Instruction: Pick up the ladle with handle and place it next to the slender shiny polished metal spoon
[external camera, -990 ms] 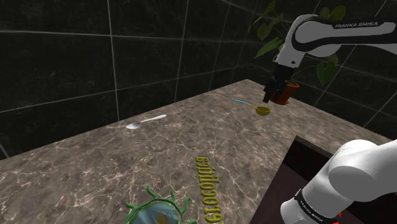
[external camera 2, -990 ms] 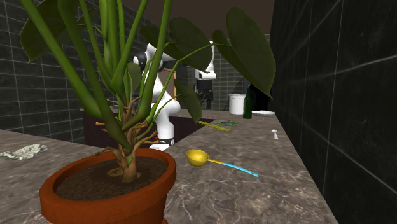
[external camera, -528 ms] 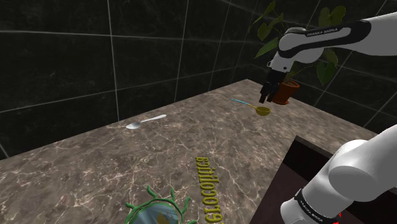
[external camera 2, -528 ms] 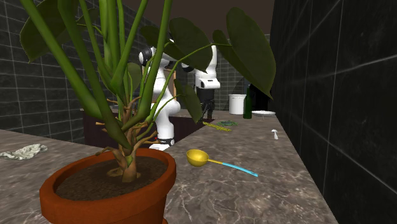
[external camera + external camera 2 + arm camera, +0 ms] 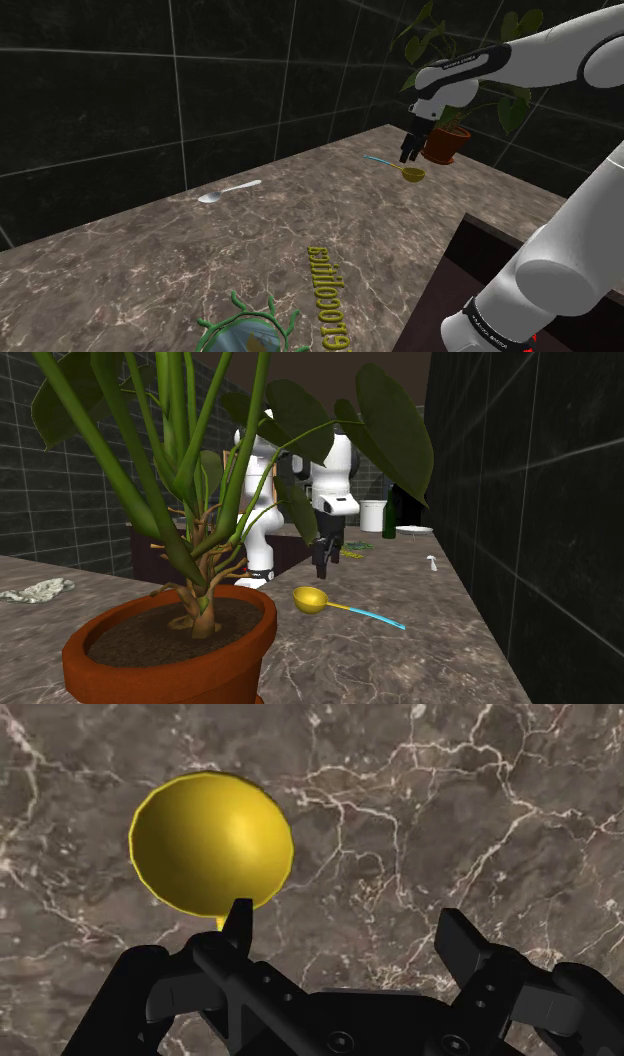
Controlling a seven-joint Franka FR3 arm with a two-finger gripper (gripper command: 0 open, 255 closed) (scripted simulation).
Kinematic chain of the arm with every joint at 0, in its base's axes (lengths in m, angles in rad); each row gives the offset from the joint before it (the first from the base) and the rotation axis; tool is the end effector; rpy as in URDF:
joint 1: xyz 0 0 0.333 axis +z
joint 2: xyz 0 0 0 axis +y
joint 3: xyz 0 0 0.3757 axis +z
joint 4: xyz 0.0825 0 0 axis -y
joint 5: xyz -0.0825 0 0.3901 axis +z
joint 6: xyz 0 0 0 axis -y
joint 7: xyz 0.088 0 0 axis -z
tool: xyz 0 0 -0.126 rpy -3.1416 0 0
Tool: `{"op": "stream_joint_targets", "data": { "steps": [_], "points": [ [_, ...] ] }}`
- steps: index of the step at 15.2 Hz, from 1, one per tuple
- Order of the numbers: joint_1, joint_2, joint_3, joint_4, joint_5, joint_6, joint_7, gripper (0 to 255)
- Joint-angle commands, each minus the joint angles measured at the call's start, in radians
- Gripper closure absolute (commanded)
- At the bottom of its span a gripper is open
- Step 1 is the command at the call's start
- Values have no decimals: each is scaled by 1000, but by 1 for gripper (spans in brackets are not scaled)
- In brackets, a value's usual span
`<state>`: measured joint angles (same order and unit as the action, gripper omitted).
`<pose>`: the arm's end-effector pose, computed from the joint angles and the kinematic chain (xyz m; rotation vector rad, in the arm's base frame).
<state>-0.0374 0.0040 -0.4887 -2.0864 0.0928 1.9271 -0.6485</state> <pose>0.4626 -0.2590 0.4482 -2.9775 -0.1233 0.1342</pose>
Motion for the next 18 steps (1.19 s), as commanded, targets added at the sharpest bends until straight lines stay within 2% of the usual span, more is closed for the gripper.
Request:
{"op": "stream_joint_targets", "data": {
  "steps": [1,5,6,13,18],
  "points": [
    [-15,89,-14,67,41,3,-68,0],
    [-66,269,-15,220,125,-8,-183,0],
    [-72,283,-12,234,131,-10,-191,0],
    [-70,310,0,163,153,84,-206,0],
    [-71,310,0,163,153,84,-206,0]
  ]
}}
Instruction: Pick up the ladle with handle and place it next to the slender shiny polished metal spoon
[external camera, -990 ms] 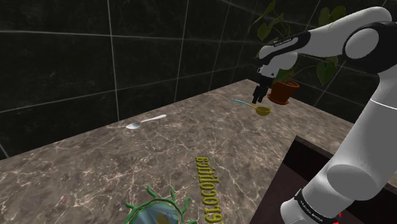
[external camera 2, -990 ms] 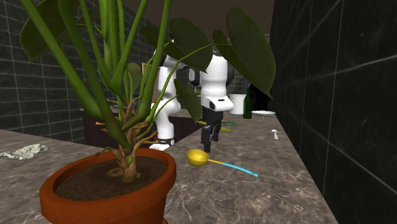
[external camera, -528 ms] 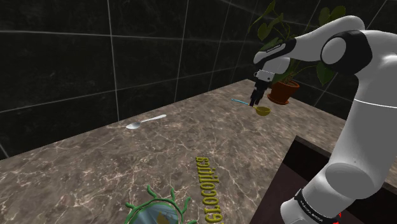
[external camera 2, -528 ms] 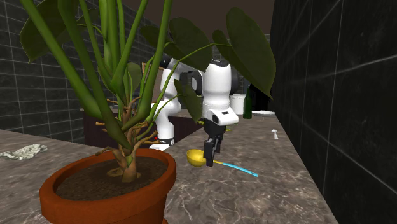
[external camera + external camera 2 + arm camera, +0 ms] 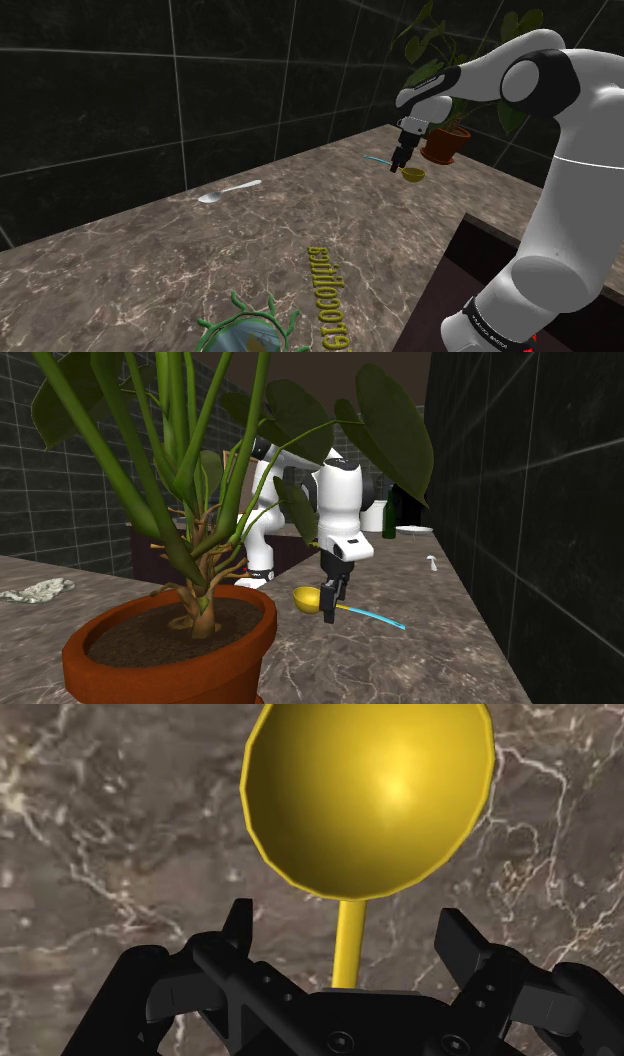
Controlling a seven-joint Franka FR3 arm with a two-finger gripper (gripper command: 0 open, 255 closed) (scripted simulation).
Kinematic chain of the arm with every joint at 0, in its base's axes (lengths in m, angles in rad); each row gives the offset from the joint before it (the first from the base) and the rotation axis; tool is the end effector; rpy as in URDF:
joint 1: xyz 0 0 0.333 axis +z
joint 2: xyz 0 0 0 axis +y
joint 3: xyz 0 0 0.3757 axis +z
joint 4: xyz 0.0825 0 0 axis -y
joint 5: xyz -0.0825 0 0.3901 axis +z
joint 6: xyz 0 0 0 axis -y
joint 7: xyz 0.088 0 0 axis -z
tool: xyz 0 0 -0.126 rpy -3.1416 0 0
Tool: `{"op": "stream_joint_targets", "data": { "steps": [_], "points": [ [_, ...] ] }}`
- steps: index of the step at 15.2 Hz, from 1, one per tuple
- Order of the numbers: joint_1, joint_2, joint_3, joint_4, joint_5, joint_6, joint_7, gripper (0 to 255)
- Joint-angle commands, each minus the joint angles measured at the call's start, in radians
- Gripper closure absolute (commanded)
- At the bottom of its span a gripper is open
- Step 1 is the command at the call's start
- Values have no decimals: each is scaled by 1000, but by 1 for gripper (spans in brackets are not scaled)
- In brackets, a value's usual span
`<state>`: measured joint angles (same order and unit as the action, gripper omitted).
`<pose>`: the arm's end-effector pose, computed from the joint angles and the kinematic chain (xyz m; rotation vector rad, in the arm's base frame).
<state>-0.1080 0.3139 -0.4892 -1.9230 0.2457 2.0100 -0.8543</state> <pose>0.5243 -0.3128 0.3661 -2.9623 -0.2052 0.1384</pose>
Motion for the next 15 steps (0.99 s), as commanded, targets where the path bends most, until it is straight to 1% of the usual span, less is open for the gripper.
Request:
{"op": "stream_joint_targets", "data": {
  "steps": [1,3,4,13,15],
  "points": [
    [0,0,0,-1,0,1,0,0],
    [0,0,0,0,0,1,0,0],
    [0,0,0,0,0,1,0,255],
    [0,0,0,-1,0,1,0,255],
    [2,-14,-3,9,-9,-21,7,255]
  ]
}}
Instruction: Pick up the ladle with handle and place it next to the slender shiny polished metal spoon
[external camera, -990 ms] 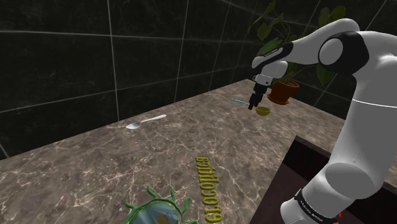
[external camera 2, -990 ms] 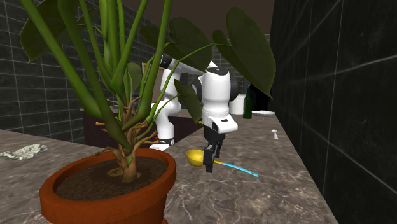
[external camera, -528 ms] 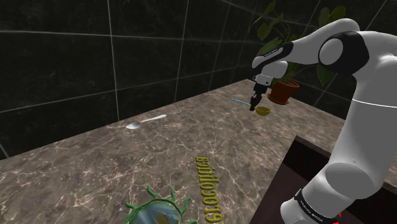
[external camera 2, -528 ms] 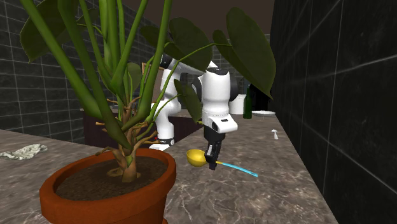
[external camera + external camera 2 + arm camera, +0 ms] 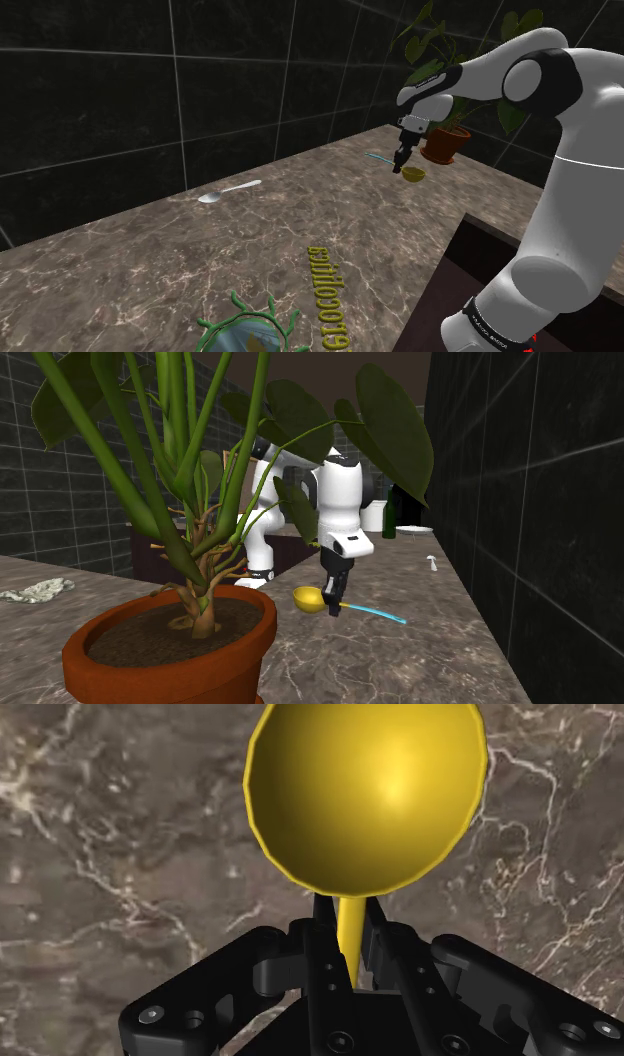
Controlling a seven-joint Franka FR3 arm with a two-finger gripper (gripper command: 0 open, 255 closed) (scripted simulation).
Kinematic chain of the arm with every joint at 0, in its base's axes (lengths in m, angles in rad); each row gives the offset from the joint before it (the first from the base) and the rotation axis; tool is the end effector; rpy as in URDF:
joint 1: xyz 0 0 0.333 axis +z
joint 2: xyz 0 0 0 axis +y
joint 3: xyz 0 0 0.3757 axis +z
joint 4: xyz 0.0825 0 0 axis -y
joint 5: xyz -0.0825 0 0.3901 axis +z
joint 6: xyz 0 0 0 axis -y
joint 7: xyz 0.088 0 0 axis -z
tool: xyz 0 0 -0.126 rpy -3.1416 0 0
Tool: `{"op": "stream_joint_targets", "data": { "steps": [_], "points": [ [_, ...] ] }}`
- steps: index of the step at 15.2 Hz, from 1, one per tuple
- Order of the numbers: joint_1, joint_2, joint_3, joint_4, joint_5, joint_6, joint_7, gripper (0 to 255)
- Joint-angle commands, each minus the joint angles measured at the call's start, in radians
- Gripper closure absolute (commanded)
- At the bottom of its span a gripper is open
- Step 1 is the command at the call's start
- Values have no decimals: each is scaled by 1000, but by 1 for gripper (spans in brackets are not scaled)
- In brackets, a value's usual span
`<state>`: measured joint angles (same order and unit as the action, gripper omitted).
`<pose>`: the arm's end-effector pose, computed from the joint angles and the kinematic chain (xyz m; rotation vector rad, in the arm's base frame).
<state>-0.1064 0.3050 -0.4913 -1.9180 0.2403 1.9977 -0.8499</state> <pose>0.5238 -0.3127 0.3725 -2.9624 -0.2049 0.1381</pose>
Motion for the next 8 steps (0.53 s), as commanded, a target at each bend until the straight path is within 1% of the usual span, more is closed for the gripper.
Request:
{"op": "stream_joint_targets", "data": {
  "steps": [1,8],
  "points": [
    [2,-12,-3,10,-8,-20,6,255],
    [8,-55,-11,53,-35,-99,29,255]
  ]
}}
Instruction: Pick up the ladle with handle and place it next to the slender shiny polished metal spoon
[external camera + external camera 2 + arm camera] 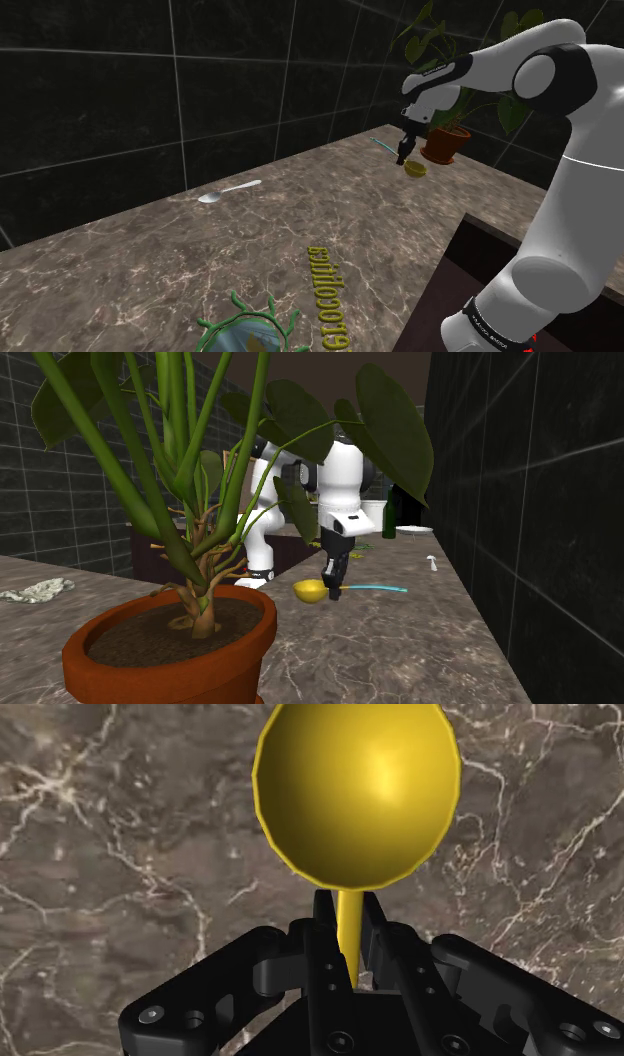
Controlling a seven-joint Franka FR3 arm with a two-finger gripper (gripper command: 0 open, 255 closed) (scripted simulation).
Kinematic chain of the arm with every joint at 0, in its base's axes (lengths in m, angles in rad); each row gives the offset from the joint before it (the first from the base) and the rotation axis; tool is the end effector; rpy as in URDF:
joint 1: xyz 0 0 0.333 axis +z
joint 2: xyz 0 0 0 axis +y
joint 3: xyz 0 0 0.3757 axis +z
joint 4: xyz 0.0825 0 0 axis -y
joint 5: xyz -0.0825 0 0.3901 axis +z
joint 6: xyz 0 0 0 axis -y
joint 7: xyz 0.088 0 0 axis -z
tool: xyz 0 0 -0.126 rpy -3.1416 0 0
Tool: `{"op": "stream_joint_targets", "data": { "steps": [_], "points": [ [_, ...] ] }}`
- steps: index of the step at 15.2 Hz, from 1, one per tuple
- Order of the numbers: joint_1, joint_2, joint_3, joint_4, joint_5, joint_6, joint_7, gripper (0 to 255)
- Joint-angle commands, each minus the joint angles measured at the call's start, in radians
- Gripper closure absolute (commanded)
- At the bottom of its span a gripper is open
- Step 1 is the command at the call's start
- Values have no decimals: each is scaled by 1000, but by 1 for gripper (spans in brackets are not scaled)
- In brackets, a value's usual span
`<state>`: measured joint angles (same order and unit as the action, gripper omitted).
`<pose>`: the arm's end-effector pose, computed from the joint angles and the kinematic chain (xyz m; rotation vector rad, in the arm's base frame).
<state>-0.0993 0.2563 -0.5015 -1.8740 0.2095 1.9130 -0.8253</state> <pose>0.5212 -0.3124 0.4136 -2.9624 -0.2054 0.1380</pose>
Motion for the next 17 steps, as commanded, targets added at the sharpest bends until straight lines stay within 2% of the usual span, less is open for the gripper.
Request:
{"op": "stream_joint_targets", "data": {
  "steps": [1,14,17],
  "points": [
    [1,-12,-2,16,-8,-26,7,255],
    [5,-62,-11,127,-39,-179,37,255],
    [57,-140,13,36,-66,-147,113,255]
  ]
}}
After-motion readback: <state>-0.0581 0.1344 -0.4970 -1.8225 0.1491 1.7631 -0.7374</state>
